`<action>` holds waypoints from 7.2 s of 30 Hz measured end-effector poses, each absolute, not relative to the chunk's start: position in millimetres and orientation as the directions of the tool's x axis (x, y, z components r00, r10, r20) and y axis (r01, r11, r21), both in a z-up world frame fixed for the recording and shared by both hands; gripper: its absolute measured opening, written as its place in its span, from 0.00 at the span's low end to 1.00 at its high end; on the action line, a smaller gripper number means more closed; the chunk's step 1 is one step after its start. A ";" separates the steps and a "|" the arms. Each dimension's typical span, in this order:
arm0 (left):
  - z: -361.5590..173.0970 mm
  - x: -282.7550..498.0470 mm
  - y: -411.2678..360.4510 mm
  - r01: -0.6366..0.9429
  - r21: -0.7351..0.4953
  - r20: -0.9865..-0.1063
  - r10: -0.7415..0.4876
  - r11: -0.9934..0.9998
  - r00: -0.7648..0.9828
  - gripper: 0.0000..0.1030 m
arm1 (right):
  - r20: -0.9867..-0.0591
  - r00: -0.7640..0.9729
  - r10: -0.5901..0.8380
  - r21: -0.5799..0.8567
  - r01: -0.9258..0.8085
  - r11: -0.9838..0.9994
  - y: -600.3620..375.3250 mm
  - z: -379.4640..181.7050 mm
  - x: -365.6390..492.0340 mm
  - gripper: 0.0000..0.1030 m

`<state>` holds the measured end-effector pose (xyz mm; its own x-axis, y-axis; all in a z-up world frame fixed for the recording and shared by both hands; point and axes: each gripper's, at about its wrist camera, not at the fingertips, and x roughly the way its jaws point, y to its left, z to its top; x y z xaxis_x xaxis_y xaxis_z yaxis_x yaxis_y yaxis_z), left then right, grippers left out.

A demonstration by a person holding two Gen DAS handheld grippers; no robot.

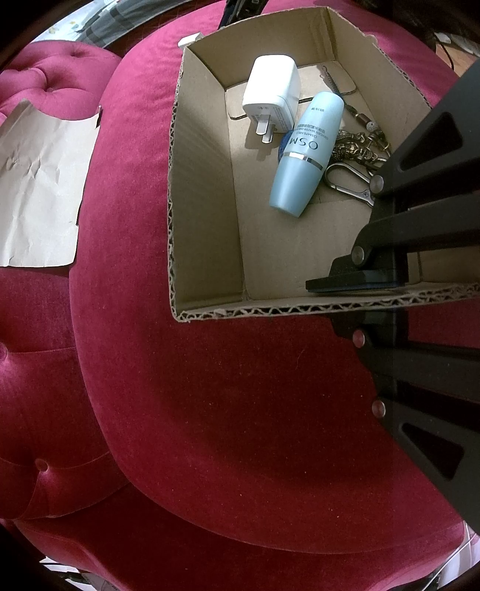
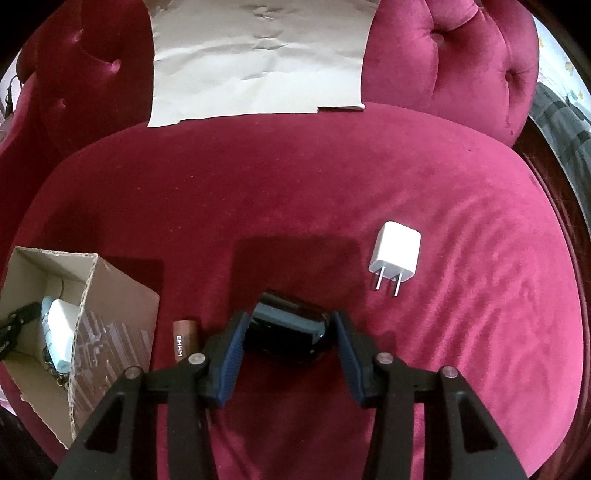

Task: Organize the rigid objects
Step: 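Close the right gripper on the black cup, then lift the black cup with the right gripper and carry it over the box, then open the right gripper to drop the black cup into the box, then move the right gripper back toward the small white plug charger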

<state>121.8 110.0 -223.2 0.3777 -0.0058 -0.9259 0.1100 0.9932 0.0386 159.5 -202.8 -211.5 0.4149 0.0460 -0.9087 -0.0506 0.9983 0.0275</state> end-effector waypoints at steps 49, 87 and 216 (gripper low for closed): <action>-222.9 122.4 109.9 0.109 0.038 -0.925 -0.006 0.993 0.380 0.05 | -0.893 0.450 0.028 -0.031 -0.122 0.992 -151.8 -111.8 123.8 0.49; -222.7 121.8 111.2 0.110 0.039 -0.924 -0.007 0.993 0.382 0.05 | -0.898 0.408 0.164 0.035 -0.305 0.952 -34.3 -115.8 122.6 0.49; -222.5 122.2 107.0 0.111 0.055 -0.927 0.009 0.992 0.375 0.05 | -0.917 0.395 -0.049 -0.014 0.090 0.996 -272.5 -227.1 217.5 1.00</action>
